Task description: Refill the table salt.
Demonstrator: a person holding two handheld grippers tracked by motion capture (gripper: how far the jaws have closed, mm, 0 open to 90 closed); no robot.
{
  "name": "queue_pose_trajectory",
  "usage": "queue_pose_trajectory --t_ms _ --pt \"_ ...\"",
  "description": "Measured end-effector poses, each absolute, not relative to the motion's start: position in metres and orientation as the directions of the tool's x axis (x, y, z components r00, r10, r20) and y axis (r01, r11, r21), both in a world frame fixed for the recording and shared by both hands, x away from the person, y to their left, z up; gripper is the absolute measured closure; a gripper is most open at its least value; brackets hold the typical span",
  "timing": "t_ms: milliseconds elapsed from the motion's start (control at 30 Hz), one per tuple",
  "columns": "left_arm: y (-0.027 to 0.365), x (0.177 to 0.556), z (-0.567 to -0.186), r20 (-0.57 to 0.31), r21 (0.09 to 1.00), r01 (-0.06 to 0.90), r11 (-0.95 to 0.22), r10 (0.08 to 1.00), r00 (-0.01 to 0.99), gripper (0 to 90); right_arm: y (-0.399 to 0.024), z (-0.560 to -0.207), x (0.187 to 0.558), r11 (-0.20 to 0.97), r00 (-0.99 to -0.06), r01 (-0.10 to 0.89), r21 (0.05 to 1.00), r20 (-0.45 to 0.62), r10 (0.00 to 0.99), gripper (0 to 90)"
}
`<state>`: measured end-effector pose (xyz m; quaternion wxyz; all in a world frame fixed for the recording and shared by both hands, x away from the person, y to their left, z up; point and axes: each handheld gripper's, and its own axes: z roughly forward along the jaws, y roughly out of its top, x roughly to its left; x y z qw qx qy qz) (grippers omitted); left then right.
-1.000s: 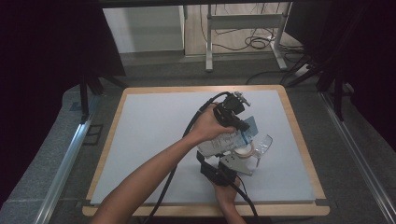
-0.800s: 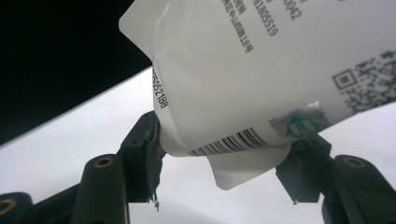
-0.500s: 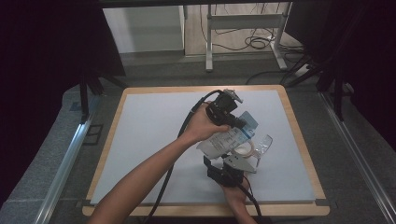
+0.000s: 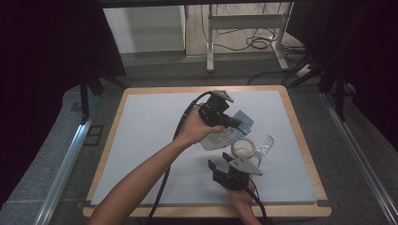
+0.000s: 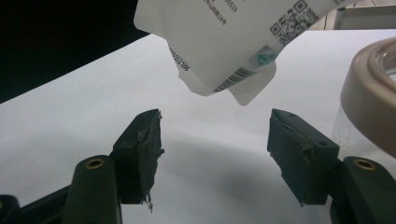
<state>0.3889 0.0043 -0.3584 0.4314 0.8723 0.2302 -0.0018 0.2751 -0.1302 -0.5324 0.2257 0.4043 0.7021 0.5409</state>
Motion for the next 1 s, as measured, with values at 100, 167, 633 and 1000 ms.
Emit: queue_pose_trajectory --t_ms 100,167,633,1000 --pt "0.008 0.389 -0.359 -0.207 0.754 0.405 -0.517 0.399 0.893 90.0 -0.131 -0.533 0.274 0.093 -0.577 0.318 0.944 0.115 0.808 35.8" --pt "0.013 0.388 -0.36 -0.215 0.763 0.409 -0.5 0.401 0.89 90.0 -0.132 -0.533 0.272 0.1 -0.585 0.316 0.943 0.111 0.804 35.8" --pt "0.057 0.388 -0.371 -0.24 0.802 0.44 -0.404 0.455 0.857 90.0 -0.14 -0.53 0.263 0.103 -0.617 0.295 0.95 0.107 0.78 35.8" --pt "0.098 0.391 -0.384 -0.267 0.813 0.476 -0.336 0.511 0.817 90.0 -0.141 -0.528 0.259 0.113 -0.641 0.284 0.952 0.101 0.761 35.8"
